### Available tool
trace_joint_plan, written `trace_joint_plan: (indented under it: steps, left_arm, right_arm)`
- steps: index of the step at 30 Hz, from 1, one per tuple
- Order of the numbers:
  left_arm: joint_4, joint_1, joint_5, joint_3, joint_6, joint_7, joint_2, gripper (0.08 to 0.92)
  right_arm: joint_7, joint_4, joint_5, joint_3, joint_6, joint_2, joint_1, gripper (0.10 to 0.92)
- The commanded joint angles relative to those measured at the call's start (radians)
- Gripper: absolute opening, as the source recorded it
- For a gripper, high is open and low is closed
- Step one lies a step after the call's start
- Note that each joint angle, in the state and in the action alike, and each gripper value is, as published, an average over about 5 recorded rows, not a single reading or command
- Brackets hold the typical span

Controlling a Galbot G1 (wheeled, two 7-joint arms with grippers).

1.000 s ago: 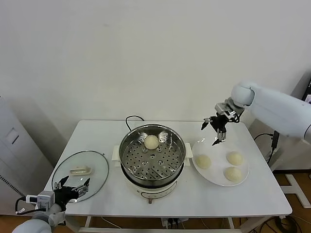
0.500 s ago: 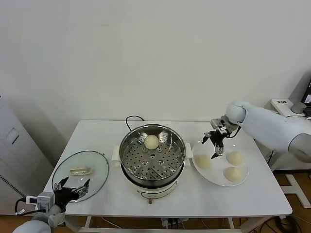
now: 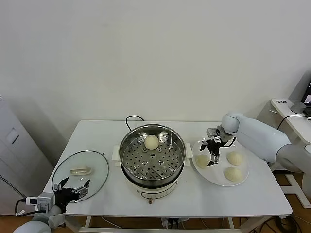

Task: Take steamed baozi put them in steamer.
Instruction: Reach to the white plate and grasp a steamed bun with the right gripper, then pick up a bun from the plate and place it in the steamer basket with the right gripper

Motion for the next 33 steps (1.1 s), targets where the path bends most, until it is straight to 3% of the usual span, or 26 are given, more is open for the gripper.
trace_joint_plan:
  steps: [1,10,13,20,33]
  left_arm:
    - [0.003,0.002,0.001,-0.001,-0.001,0.0,0.002,0.823]
    - [0.001,0.002,0.001,-0.003,0.0,-0.001,0.0,0.823]
    - [0.002,0.003,0.001,-0.003,0.001,-0.003,-0.002,0.823]
    - [-0.001,0.003,0.003,-0.003,0.002,-0.004,-0.007,0.823]
    - [-0.005,-0.005,0.007,0.008,0.009,-0.008,-0.011,0.823]
  right_arm:
    - [-0.002,-0.028,-0.02,0.035,-0.003,0.016,-0.035,0.717]
    - [-0.008,-0.021,-0.034,0.042,0.007,0.011,-0.028,0.479]
    - [-0.015,0.004,-0.019,0.019,0.003,-0.004,-0.001,0.441]
    - [-0.025,0.164,0.109,-0.161,-0.03,-0.097,0.219,0.396]
    - [-0.001,0.539,0.544,-0.578,-0.184,-0.19,0.789,0.395]
